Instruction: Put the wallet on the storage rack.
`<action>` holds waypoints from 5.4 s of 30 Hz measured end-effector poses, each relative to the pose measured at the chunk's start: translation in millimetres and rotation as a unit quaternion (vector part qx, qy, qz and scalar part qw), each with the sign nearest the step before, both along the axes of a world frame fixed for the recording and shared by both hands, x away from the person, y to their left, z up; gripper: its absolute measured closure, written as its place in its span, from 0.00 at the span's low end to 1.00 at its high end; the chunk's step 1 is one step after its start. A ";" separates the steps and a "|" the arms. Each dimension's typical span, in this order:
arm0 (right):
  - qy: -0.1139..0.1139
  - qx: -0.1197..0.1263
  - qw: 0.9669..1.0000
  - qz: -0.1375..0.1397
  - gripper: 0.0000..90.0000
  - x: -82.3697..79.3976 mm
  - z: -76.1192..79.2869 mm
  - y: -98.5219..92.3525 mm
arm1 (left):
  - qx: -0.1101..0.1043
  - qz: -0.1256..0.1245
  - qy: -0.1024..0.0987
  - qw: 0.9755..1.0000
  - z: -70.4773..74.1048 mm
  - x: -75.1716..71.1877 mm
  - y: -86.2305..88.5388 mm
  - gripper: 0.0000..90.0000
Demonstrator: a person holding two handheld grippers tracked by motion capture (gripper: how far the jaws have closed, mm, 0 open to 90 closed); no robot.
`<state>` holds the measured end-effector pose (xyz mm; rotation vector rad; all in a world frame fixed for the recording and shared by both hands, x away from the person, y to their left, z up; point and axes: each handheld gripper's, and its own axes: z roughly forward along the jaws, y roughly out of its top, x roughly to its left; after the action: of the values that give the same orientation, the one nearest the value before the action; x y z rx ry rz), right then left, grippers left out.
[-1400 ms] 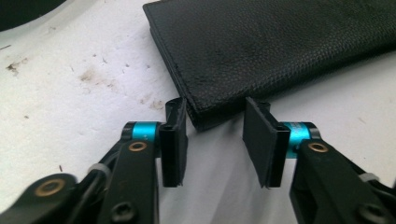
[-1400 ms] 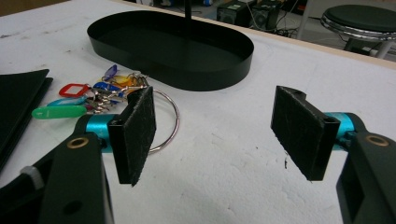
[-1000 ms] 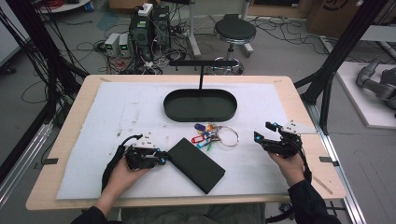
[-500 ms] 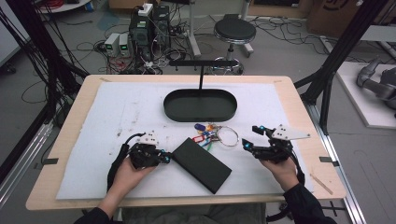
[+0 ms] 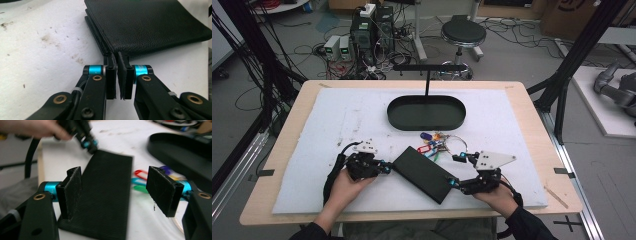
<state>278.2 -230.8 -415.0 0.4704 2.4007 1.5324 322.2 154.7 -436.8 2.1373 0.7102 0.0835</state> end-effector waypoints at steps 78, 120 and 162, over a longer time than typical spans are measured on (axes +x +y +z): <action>0.059 0.031 0.998 0.012 0.88 21.5 3.6 -31.1 | -0.005 -0.092 -0.224 0.970 14.4 26.2 -37.9 0.58; 0.110 -0.009 0.990 0.086 0.83 55.3 -9.8 -27.2 | -0.063 -0.118 -0.123 0.983 3.4 6.7 -32.7 0.47; 0.017 0.110 0.966 -0.234 0.48 52.2 6.2 -103.6 | -0.119 -0.077 -0.190 0.971 51.8 13.1 -23.2 0.83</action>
<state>330.4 -334.4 -408.7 1.0317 1.9507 1.5737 335.4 131.5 -385.0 1.8646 0.3109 0.2996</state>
